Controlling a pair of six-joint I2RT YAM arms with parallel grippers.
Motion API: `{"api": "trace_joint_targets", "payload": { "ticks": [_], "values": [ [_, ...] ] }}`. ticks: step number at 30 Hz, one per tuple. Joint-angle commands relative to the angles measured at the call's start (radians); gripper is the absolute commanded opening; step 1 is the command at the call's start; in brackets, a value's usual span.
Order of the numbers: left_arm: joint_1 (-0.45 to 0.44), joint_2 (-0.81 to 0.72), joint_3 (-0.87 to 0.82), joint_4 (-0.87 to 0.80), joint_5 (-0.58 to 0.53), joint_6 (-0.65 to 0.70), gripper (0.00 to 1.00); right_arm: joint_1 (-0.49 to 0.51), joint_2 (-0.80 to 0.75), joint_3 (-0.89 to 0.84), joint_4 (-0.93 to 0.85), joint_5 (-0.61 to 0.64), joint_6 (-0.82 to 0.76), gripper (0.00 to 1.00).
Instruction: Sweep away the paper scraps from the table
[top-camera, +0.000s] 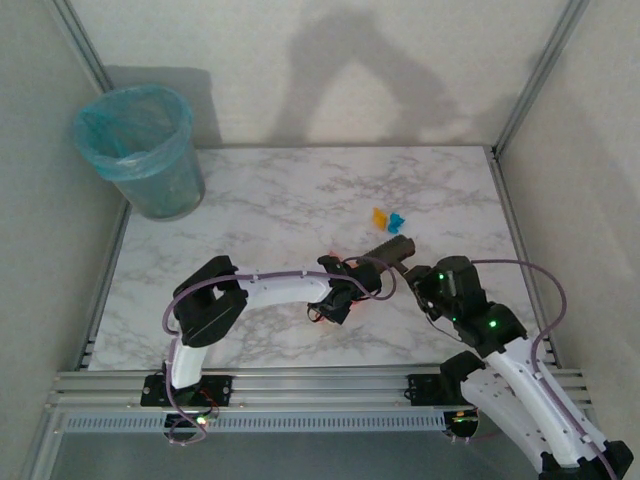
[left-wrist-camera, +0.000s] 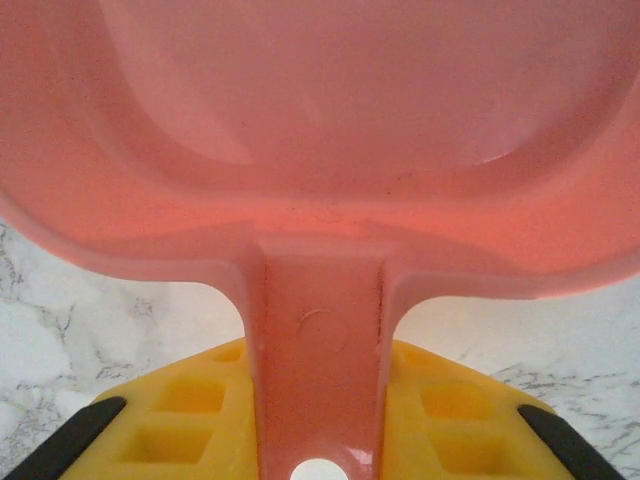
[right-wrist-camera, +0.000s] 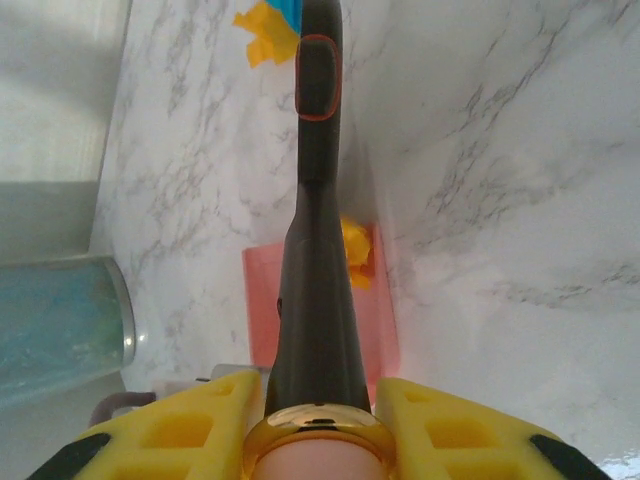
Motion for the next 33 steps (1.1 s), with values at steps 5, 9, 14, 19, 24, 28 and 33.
{"api": "trace_joint_targets", "payload": {
  "ticks": [5, 9, 14, 19, 24, 28, 33],
  "values": [
    [0.009, 0.01, 0.011, -0.018, -0.005, 0.008, 0.0, 0.005, 0.005, 0.14, -0.024, 0.168, -0.078, 0.0],
    [0.009, 0.006, -0.001, -0.004, 0.011, 0.006, 0.0, 0.004, 0.054, 0.202, -0.011, 0.265, -0.129, 0.0],
    [0.009, -0.004, -0.017, 0.003, 0.012, 0.005, 0.0, -0.032, 0.166, 0.282, 0.033, 0.398, -0.211, 0.0],
    [0.008, -0.023, -0.029, 0.003, 0.005, 0.005, 0.0, -0.149, 0.299, 0.364, 0.029, 0.345, -0.231, 0.0],
    [0.008, -0.019, -0.019, -0.013, 0.024, 0.019, 0.0, -0.267, 0.379, 0.365, 0.11, 0.267, -0.245, 0.0],
    [0.019, -0.023, -0.006, -0.003, 0.025, 0.018, 0.0, -0.318, 0.47, 0.398, 0.128, 0.214, -0.254, 0.0],
    [0.052, -0.041, -0.015, 0.011, 0.025, 0.008, 0.0, -0.34, 0.565, 0.401, 0.193, 0.16, -0.26, 0.0]
  ]
}}
